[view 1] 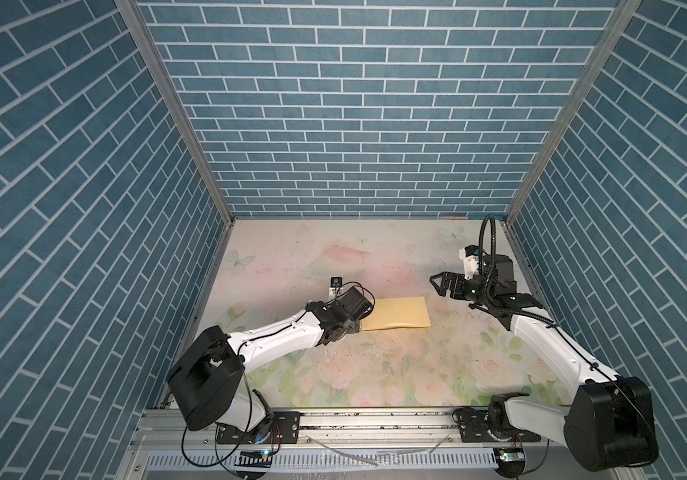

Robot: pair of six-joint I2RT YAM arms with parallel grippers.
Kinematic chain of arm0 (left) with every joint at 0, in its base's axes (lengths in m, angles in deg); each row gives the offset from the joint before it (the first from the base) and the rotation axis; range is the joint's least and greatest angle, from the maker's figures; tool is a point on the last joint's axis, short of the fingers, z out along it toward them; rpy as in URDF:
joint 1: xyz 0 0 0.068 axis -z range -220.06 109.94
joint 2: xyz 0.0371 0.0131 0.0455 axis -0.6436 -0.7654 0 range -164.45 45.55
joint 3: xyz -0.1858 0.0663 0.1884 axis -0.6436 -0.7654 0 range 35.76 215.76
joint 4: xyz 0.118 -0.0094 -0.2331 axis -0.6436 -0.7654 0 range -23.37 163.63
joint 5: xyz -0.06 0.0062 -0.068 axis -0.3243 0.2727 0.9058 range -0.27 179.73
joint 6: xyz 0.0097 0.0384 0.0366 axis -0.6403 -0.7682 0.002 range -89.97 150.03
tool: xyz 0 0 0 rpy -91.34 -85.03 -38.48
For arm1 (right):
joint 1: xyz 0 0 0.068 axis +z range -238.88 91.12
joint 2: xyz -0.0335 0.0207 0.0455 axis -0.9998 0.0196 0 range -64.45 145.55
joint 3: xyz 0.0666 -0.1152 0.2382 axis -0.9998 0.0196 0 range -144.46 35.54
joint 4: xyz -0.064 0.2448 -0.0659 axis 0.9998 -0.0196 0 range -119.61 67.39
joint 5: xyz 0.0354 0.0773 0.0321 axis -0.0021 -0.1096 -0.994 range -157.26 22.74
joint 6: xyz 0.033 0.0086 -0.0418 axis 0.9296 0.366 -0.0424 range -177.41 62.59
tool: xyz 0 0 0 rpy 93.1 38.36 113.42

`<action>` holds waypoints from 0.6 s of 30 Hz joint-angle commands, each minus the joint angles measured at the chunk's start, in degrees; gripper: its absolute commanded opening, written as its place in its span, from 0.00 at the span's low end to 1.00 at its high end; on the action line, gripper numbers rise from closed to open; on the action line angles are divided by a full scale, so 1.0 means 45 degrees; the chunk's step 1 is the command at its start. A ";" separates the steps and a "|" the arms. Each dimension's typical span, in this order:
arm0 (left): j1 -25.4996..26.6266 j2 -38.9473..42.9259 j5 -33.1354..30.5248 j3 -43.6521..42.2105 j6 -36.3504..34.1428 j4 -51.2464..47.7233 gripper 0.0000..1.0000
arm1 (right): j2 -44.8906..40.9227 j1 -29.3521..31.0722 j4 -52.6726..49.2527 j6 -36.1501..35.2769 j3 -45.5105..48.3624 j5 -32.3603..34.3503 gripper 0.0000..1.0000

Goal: Place the letter into the envelope and seal it
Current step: 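Lower the left gripper onto the white glue stick beside the envelope and grasp it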

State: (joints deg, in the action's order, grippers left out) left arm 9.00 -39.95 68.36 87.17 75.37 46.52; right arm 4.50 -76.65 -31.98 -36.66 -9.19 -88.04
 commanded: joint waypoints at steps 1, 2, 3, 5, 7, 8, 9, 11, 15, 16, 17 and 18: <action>-0.0168 -0.0507 0.0474 -0.0118 0.0415 0.0484 0.75 | 0.0223 0.0101 0.0105 -0.0081 -0.0551 0.0066 0.99; -0.0227 -0.0645 0.0581 -0.0132 0.0412 0.0562 0.75 | 0.0261 0.0112 0.0094 -0.0085 -0.0565 0.0066 0.99; -0.0303 -0.0792 0.0715 -0.0181 0.0424 0.0693 0.74 | 0.0303 0.0114 0.0113 -0.0100 -0.0568 0.0066 0.99; -0.0427 -0.0997 0.0811 -0.0282 0.0416 0.0912 0.70 | 0.0359 0.0139 0.0129 -0.0100 -0.0587 0.0066 0.99; -0.0544 -0.1191 0.0839 -0.0369 0.0417 0.1048 0.66 | 0.0418 0.0155 0.0128 -0.0101 -0.0654 0.0046 0.99; -0.0579 -0.1251 0.0857 -0.0372 0.0413 0.1098 0.65 | 0.0439 0.0182 0.0113 -0.0100 -0.0682 0.0028 0.99; -0.0600 -0.1331 0.0827 -0.0372 0.0414 0.1120 0.63 | 0.0476 0.0173 0.0073 -0.0119 -0.0738 0.0008 0.99; -0.0619 -0.1463 0.0795 -0.0391 0.0336 0.1253 0.59 | 0.0538 0.0207 -0.0052 -0.0205 -0.0867 -0.0012 0.99; -0.0628 -0.1898 0.1089 -0.0391 0.0334 0.1643 0.53 | 0.0577 0.0230 -0.0165 -0.0314 -0.0958 0.0115 0.99; -0.0628 -0.2018 0.1114 -0.0373 0.0334 0.1715 0.52 | 0.0577 0.0242 -0.0136 -0.0304 -0.0958 0.0124 0.99; -0.0628 -0.2107 0.1118 -0.0372 0.0334 0.1760 0.51 | 0.0577 0.0252 -0.0135 -0.0312 -0.0952 0.0124 0.99; -0.0647 -0.2220 0.1153 -0.0353 0.0345 0.1815 0.49 | 0.0597 0.0254 -0.0132 -0.0312 -0.0957 0.0124 0.99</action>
State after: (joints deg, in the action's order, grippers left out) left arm 6.42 -48.49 73.13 86.17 76.90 53.69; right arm 6.73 -75.93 -32.20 -36.70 -11.03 -87.97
